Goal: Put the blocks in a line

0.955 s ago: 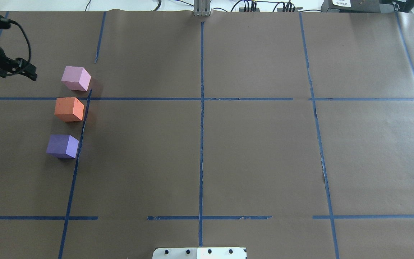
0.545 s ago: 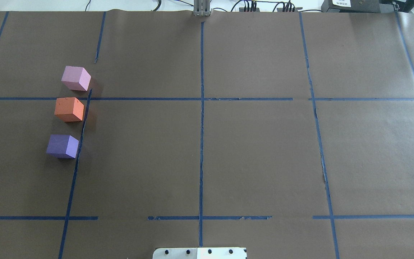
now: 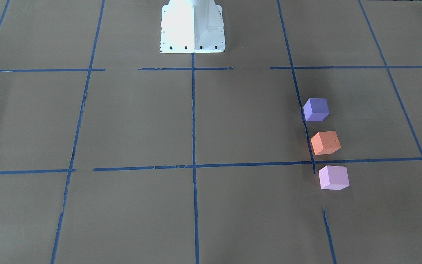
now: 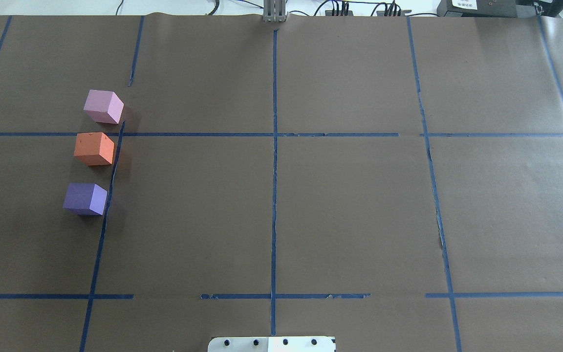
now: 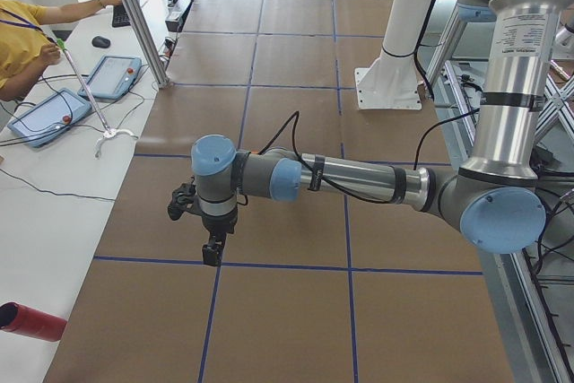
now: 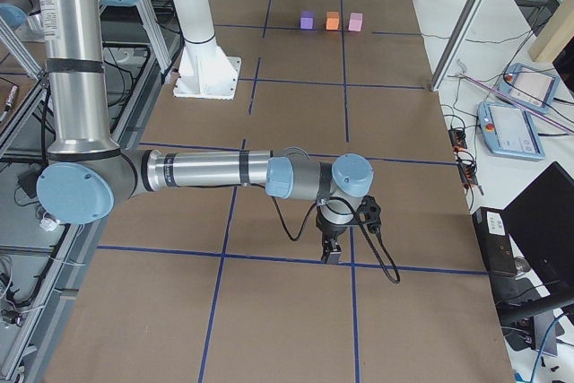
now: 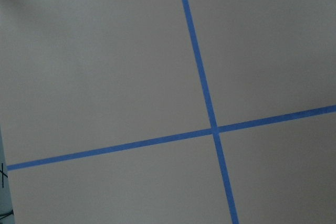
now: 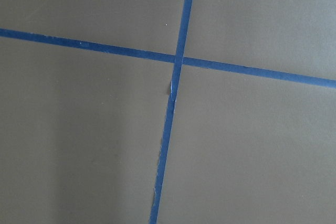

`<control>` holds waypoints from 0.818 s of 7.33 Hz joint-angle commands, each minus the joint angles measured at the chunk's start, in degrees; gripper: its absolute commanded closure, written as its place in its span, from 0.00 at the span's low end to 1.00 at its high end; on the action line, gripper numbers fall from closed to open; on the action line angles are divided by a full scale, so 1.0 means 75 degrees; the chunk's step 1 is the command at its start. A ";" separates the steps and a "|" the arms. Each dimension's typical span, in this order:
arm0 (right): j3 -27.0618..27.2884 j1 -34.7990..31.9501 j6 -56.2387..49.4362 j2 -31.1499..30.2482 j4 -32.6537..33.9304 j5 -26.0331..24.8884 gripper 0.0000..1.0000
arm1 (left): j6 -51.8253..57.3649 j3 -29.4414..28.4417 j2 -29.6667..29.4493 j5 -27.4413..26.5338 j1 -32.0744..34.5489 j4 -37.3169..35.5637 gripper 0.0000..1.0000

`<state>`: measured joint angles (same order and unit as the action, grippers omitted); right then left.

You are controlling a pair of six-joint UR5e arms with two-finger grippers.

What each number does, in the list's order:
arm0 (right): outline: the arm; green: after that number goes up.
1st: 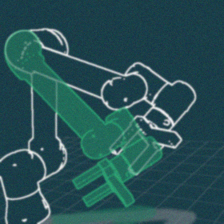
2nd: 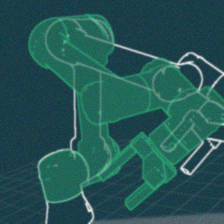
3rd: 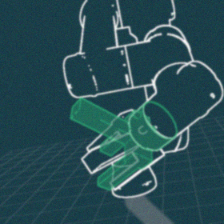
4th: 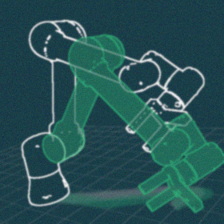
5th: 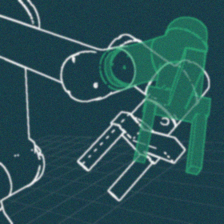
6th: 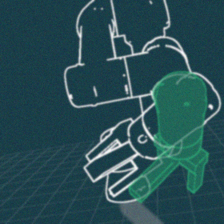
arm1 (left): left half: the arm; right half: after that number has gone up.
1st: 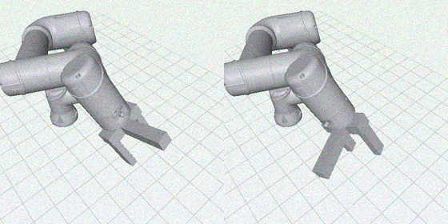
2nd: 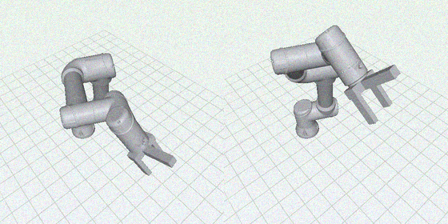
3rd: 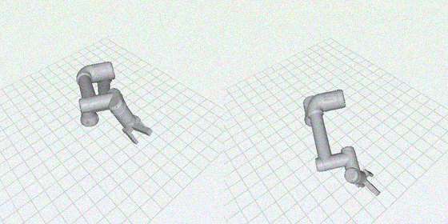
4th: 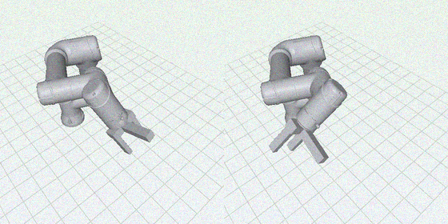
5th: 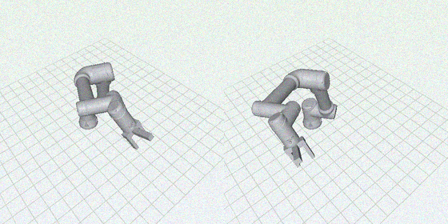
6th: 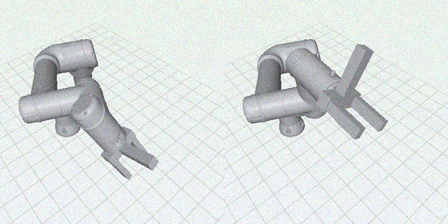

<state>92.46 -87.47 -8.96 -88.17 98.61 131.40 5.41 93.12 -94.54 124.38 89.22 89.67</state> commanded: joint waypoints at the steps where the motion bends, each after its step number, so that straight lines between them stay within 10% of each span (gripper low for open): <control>1: 0.0000 -0.0009 0.0000 0.0002 0.0000 0.0000 0.00 | 0.0063 -0.0099 -0.0074 -0.0013 -0.0013 0.0008 0.00; 6: 0.0000 0.0003 0.0000 0.0002 0.0000 0.0000 0.00 | 0.0063 -0.0077 -0.0028 0.0069 -0.0013 0.0032 0.00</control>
<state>92.46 -87.49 -8.99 -88.15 98.61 131.40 5.88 92.50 -94.94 124.81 89.12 89.90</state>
